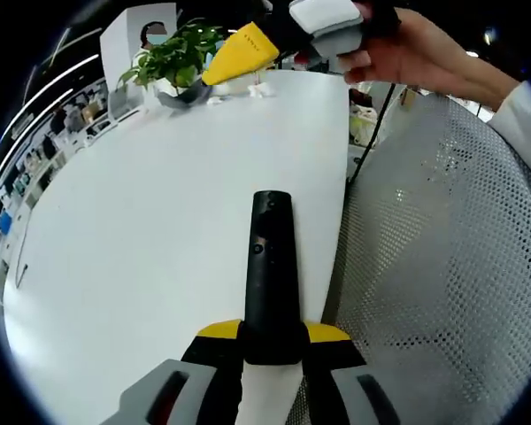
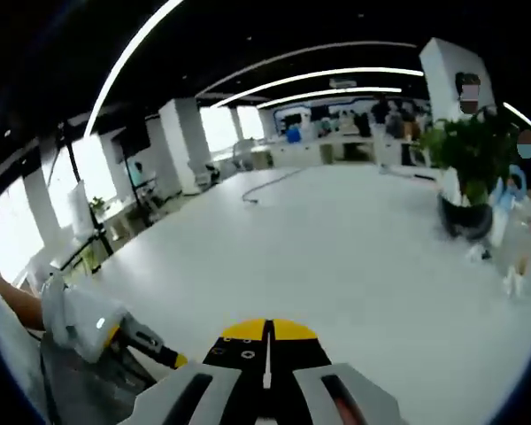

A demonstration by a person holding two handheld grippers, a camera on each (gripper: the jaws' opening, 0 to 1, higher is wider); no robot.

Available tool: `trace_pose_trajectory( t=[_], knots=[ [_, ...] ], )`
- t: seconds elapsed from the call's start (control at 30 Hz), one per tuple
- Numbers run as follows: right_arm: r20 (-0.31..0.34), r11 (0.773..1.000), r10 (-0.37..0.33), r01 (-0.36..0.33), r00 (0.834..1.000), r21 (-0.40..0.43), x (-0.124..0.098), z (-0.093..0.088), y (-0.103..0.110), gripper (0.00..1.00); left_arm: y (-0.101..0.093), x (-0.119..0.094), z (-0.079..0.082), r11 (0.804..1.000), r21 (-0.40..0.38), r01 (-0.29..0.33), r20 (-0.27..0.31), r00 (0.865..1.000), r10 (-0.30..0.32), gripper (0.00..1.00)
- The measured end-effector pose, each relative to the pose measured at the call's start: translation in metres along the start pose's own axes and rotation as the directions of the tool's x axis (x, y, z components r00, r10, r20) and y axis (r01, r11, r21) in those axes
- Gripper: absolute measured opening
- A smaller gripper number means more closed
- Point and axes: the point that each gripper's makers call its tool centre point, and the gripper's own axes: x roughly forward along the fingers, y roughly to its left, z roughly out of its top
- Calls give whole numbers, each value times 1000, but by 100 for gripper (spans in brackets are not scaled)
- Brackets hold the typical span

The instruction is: Press the specified remote control buttons in sequence, fully releasing each button before pressing the next.

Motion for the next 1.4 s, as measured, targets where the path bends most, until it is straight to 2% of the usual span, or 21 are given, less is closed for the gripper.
trace_pose_trajectory(
  t=[0.07, 0.13, 0.27, 0.33, 0.4, 0.5, 0.6, 0.67, 0.7, 0.87, 1.0, 1.07, 1.2, 1.4],
  knots=[
    [22, 1000, 5, -5, 1000, -5, -7, 6, 0, 0, 0, 0, 0, 1000, 6, 6, -3, 1000, -6, 24],
    [54, 999, -41, 41, 998, -2, -12, 13, -8, 0, 1, 0, 0, 1000, 19, 14, -7, 1000, -14, 24],
    [100, 997, -65, 68, 993, -34, -20, 21, -11, 0, 2, 0, -1, 999, 37, 26, -15, 1000, -26, 24],
    [84, 989, -88, 97, 993, -110, -20, 14, -14, 0, 4, -1, -1, 998, 50, 35, -22, 999, -34, 24],
    [121, 974, -144, 162, 982, -156, -25, 15, -18, 0, 7, -1, -2, 998, 58, 40, -28, 999, -38, 24],
    [152, 959, -175, 204, 973, -196, -31, 18, -20, 0, 14, -2, -3, 998, 49, 38, -37, 999, -37, 24],
    [131, 953, -206, 229, 970, -199, -33, 13, -24, 0, 20, -2, -5, 997, 64, 46, -37, 998, -43, 24],
    [151, 947, -227, 254, 962, -196, -35, 11, -27, 0, 26, -3, -6, 997, 66, 45, -49, 998, -42, 24],
    [141, 943, -225, 252, 964, -218, -36, 9, -28, 0, 28, -3, -6, 997, 68, 46, -53, 998, -42, 24],
    [165, 932, -267, 298, 949, -206, -39, 8, -38, 0, 39, -5, -9, 996, 77, 48, -80, 996, -42, 24],
    [168, 945, -246, 275, 955, -178, -38, 9, -35, 0, 51, -6, -11, 996, 78, 46, -100, 994, -38, 24],
    [168, 944, -245, 275, 955, -184, -38, 9, -34, 0, 57, -6, -12, 996, 77, 43, -108, 994, -34, 24],
    [188, 956, -230, 258, 955, -143, -38, 13, -33, 16, 70, -7, -13, 996, 78, 40, -130, 991, -30, 25],
    [230, 953, -252, 283, 940, -112, -42, 20, -38, 34, 81, -7, -14, 993, 102, 59, -161, 986, -42, 25]
  ],
)
